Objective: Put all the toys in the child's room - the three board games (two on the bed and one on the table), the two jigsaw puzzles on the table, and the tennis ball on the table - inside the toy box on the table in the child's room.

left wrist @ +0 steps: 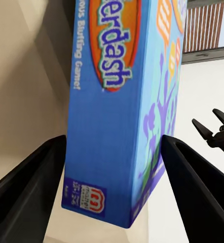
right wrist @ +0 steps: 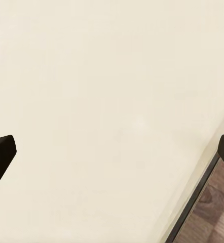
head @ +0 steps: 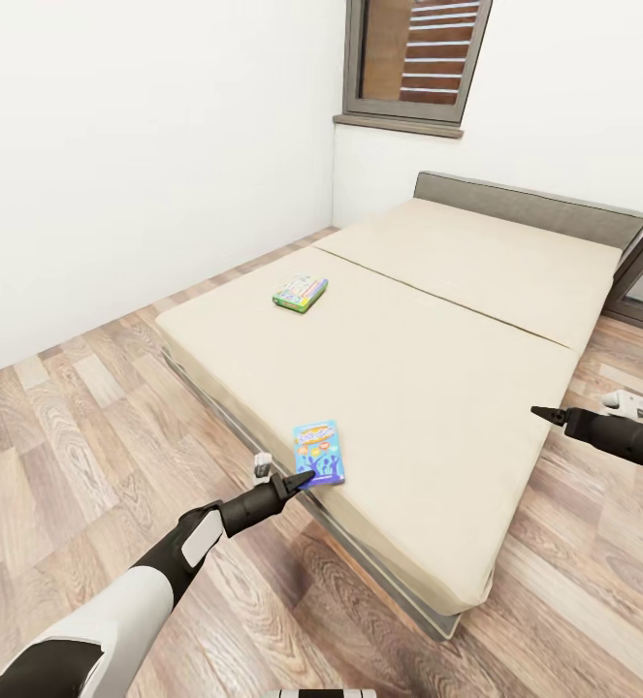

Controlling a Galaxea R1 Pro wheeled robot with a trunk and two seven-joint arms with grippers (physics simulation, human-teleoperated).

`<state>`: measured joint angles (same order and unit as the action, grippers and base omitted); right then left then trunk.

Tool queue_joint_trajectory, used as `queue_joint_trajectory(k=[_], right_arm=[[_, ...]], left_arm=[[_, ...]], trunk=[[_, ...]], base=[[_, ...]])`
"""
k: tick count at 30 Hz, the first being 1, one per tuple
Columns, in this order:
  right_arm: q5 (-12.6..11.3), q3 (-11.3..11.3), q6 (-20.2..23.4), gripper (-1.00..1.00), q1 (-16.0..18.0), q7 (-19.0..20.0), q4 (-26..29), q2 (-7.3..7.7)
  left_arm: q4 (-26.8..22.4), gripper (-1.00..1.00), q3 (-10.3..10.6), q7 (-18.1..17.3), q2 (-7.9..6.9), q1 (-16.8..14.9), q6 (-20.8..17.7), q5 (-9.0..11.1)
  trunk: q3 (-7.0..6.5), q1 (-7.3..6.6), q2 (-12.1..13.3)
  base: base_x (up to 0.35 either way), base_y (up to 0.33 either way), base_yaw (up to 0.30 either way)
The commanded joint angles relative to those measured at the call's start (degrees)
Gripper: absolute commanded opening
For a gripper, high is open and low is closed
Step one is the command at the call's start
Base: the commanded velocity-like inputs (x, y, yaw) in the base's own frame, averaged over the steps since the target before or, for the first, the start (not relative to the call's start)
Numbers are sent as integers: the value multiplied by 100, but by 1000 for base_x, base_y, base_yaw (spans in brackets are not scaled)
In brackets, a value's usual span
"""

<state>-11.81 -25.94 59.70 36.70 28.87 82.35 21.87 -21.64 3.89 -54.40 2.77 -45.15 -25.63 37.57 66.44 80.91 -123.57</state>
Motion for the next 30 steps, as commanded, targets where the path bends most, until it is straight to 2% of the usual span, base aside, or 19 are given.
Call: queue_joint_trajectory(k=[1,14,15,30], right_arm=[[2,-8,30,100,4,22,2,0],[3,-8,30,100,4,22,1,-52],[2,-16,30,100,-18,20,1,-196],[3,36,30,100,-118,22,2,-215]], left_arm=[[4,-100,23,7,-4,-3,-4,13],[9,-100,20,2,-7,-3,-3,11],[-6,-100,15,-460,-19,80,52,12],[-224,-100,23,-600,14,222,-80,20]], trunk=[[4,0,-1],[4,0,-1],[4,0,-1],[4,0,-1]], base=[[0,0,0],[0,0,0],[0,0,0],[0,0,0]])
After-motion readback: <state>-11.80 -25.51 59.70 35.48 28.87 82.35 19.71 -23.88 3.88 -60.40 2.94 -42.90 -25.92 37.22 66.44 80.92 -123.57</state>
